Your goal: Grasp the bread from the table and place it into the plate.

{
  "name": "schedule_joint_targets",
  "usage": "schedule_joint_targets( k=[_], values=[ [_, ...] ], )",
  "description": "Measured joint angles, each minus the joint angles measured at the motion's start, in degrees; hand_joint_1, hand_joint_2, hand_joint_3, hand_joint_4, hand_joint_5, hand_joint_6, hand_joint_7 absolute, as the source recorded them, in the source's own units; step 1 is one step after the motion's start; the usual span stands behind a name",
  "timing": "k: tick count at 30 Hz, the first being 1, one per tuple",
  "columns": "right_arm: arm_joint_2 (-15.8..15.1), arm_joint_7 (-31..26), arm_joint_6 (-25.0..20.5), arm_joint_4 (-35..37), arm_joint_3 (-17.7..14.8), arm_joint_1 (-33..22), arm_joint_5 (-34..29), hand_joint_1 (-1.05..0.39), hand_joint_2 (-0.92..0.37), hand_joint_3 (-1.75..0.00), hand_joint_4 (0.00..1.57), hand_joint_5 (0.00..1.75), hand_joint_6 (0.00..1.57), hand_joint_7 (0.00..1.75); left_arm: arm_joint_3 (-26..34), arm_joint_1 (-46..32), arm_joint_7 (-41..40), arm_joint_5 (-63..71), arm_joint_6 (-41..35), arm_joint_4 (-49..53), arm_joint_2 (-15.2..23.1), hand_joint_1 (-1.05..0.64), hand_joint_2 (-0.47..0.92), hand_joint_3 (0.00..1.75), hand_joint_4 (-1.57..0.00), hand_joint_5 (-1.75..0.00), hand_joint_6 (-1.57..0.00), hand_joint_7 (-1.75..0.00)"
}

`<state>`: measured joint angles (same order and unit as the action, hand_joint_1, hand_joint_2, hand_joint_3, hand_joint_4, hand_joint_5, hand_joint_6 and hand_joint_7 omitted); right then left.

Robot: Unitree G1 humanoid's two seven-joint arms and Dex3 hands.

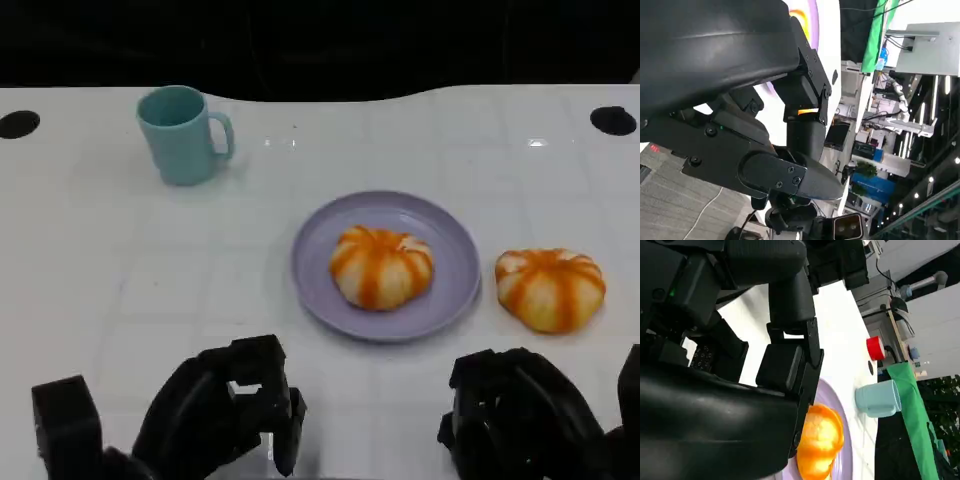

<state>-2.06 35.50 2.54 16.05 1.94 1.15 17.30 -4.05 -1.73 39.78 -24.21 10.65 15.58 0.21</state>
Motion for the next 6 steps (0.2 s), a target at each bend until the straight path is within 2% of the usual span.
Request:
schedule_joint_targets(
  k=[6],
  values=[
    [0.0, -0.1, 0.8, 0.7, 0.0, 0.0, -0.2, -1.05, -0.03, -1.36, 1.53, 1.33, 1.57, 1.00, 0.1, -0.2, 0.5, -0.1, -0.6, 0.0, -0.1, -0.74, 0.89, 0.07, -1.06, -1.72, -1.01, -1.52]
  ],
)
